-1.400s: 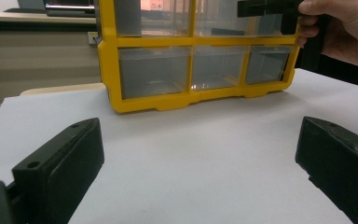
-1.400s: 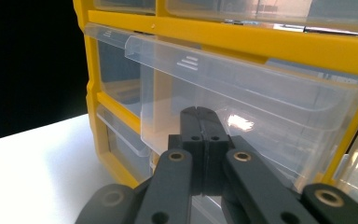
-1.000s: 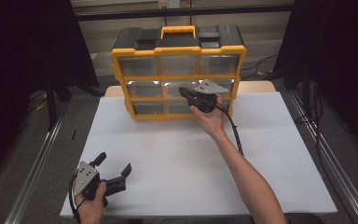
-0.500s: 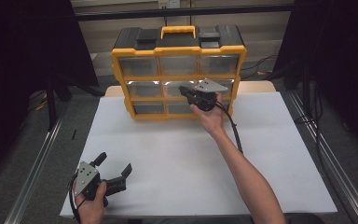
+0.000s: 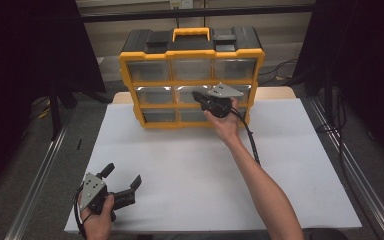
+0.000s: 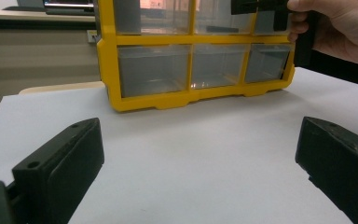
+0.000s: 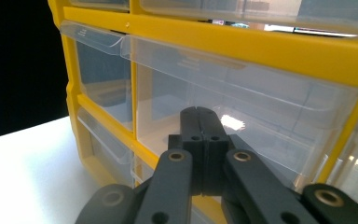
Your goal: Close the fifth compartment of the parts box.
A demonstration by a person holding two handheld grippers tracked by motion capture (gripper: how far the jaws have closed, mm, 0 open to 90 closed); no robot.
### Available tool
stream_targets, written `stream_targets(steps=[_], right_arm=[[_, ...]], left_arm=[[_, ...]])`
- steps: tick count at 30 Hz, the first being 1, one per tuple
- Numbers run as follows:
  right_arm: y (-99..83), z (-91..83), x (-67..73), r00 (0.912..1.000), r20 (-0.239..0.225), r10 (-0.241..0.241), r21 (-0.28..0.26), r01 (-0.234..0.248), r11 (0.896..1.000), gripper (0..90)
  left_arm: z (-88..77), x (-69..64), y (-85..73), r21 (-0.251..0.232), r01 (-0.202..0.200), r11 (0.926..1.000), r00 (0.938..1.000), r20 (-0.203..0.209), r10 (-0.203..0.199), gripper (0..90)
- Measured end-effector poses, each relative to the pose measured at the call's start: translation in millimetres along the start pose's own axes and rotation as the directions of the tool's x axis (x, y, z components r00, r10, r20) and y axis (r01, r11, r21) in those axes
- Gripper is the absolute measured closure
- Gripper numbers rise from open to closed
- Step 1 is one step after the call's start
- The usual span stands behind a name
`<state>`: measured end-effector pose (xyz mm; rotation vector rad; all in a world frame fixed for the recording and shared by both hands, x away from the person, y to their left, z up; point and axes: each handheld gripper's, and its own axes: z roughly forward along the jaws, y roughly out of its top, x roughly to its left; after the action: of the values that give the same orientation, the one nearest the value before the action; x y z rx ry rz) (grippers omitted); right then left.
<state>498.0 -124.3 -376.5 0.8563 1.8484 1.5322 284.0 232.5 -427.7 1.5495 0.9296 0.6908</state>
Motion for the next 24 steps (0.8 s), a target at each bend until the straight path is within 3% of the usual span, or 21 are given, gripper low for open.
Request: stream_targets(steps=[17, 24], right_arm=[[-2.2, 2.5, -0.4, 0.9998, 0.015, 0.013, -0.003, -0.013, 1.000, 89.8], [-3.9, -0.7, -0.7, 0.9992, 0.001, 0.040, 0.002, -0.040, 0.999, 82.4]], left_arm=[[3.2, 0.8, -0.1, 0.004, 0.004, 1.0000, 1.0000, 0.003, -0.004, 1.3], [4.4, 0.9, -0.5, 0.004, 0.003, 1.0000, 1.0000, 0.003, -0.003, 1.3]])
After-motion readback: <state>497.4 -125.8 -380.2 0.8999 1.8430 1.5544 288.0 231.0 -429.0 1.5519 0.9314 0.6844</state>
